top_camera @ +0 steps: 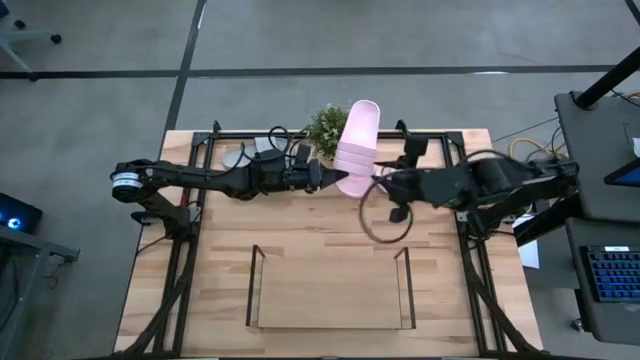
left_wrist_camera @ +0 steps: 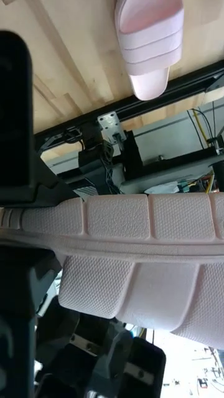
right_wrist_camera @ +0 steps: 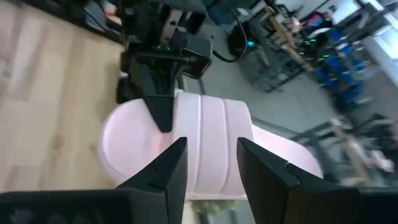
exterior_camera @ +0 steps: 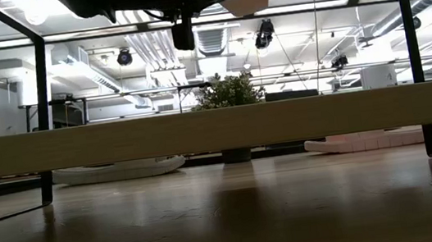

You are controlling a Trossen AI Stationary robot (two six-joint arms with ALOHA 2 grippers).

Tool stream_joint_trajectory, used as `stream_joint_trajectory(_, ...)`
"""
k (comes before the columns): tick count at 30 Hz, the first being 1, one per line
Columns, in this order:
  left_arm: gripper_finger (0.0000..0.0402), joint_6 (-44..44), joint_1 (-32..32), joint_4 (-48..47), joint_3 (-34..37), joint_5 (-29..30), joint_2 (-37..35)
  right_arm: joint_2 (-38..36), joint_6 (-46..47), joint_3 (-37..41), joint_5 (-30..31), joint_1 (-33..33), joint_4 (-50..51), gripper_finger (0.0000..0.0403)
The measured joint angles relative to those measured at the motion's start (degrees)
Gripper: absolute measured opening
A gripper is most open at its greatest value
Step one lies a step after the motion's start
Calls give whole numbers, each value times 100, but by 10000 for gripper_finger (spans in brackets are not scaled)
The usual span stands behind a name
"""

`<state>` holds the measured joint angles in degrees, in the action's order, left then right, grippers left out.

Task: Pick and place slides into the shelf
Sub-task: Put the top pink slide on the shelf

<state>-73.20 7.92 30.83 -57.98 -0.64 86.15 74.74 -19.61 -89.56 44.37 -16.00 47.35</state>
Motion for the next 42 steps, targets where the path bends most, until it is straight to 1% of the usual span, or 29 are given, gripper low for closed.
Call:
stream_joint_trajectory(6, 28, -295, 0, -13, -2, -26, 0, 238, -16, 0, 251, -145, -130, 123)
stream_joint_trajectory(10, 28, -509, 30, 54, -2, -148, 0, 354, -363, 0, 638, -300, -359, 125)
stream_joint_trajectory(13, 28, -614, 37, 113, 1, -247, 0, 465, -677, -2, 690, -374, -566, 131)
stream_joint_trajectory(17, 28, -767, 39, 225, 1, -349, 0, 628, -891, -2, 727, -388, -602, 144)
stream_joint_trajectory(21, 28, -768, 37, 239, -26, -440, 0, 745, -1052, -2, 1094, -388, -605, 160)
stream_joint_trajectory(30, 28, -966, 37, 345, -31, -514, 0, 791, -1112, -2, 1129, -388, -583, 191)
stream_joint_trajectory(33, 28, -1051, 38, 419, -50, -538, 0, 791, -1317, -2, 1143, -388, -563, 194)
stream_joint_trajectory(37, 28, -1190, 34, 501, -50, -578, -2, 791, -1548, -2, 1391, -377, -564, 194)
stream_joint_trajectory(42, 28, -1203, 22, 473, -50, -575, -2, 789, -1655, -2, 1424, -338, -562, 194)
